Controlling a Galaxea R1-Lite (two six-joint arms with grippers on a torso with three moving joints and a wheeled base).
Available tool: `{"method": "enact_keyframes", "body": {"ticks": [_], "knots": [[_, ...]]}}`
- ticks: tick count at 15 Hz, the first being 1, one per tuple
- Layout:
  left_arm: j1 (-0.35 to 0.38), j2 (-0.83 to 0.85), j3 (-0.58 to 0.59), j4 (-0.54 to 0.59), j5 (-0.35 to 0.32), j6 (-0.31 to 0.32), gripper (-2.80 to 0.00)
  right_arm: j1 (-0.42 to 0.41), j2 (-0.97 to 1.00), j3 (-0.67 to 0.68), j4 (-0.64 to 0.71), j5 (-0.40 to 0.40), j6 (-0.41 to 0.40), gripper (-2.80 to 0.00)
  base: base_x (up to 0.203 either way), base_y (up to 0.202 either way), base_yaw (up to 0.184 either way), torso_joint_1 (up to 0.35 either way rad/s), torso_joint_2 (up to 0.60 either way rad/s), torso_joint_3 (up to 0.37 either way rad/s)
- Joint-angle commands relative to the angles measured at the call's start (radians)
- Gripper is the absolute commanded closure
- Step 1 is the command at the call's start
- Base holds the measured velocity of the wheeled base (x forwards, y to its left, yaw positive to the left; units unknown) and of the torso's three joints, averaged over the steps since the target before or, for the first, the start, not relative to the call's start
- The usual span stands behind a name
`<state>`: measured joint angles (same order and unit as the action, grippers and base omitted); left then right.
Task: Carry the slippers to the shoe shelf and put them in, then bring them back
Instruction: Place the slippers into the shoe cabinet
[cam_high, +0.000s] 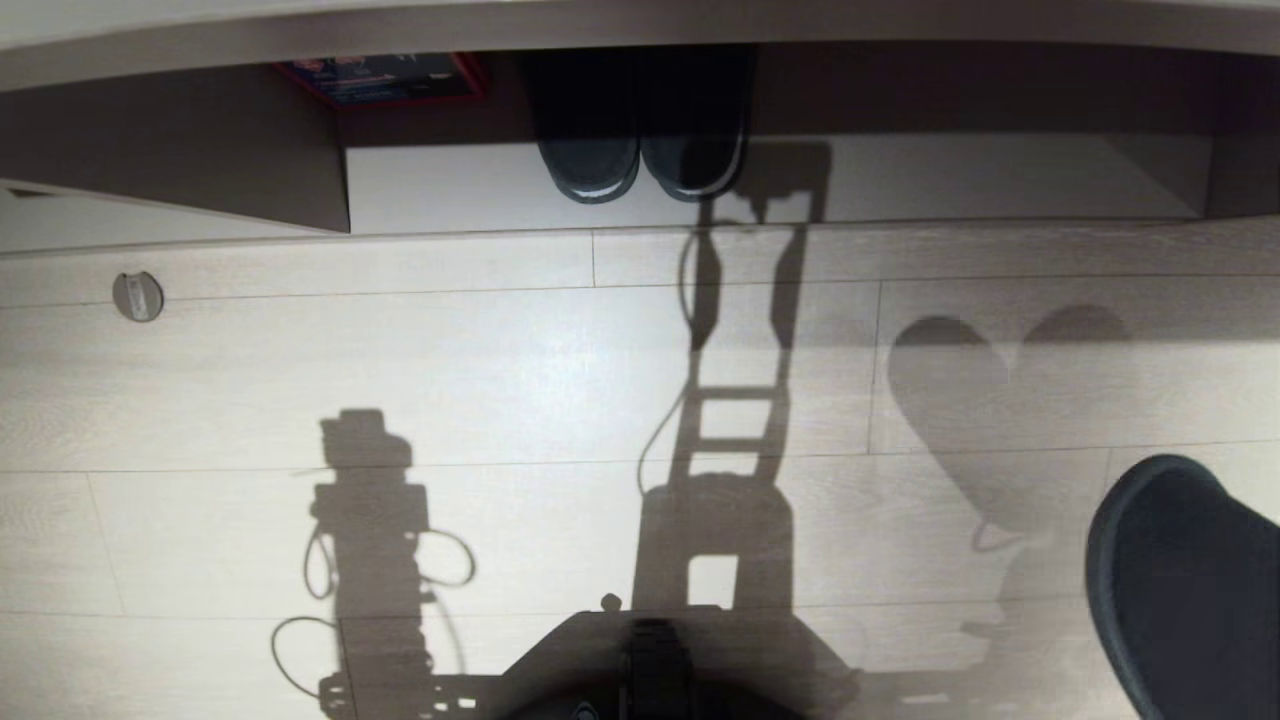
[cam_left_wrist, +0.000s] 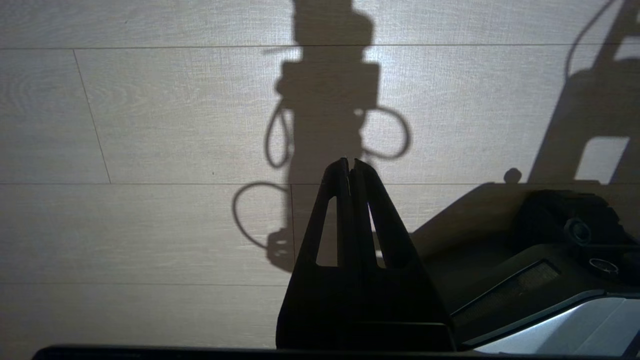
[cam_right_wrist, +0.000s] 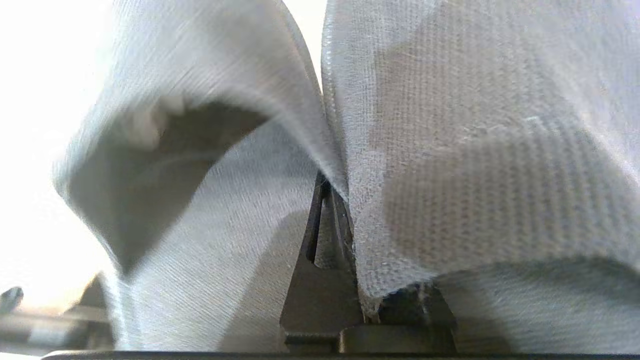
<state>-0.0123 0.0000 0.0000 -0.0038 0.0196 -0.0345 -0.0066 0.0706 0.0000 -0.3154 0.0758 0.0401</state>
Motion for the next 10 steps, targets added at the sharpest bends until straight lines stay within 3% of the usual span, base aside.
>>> {"method": "enact_keyframes", "body": {"ticks": [1,5,10], "knots": [[0.0,0.0,0.0,-0.001,0.0,-0.001,0.0,-0.001,0.113,0.015,-0.06,-0.013,0.003,0.0,0.0,0.0,0.0,0.0,0.0,0.0],[0.0,0.0,0.0,-0.001,0.0,-0.001,0.0,-0.006,0.408,0.023,-0.312,-0.092,0.028,0.0,0.0,0.0,0.0,0.0,0.0,0.0],[0.0,0.0,0.0,-0.001,0.0,-0.001,0.0,-0.007,0.709,0.038,-0.747,-0.154,0.031,0.0,0.0,0.0,0.0,0.0,0.0,0.0]]}}
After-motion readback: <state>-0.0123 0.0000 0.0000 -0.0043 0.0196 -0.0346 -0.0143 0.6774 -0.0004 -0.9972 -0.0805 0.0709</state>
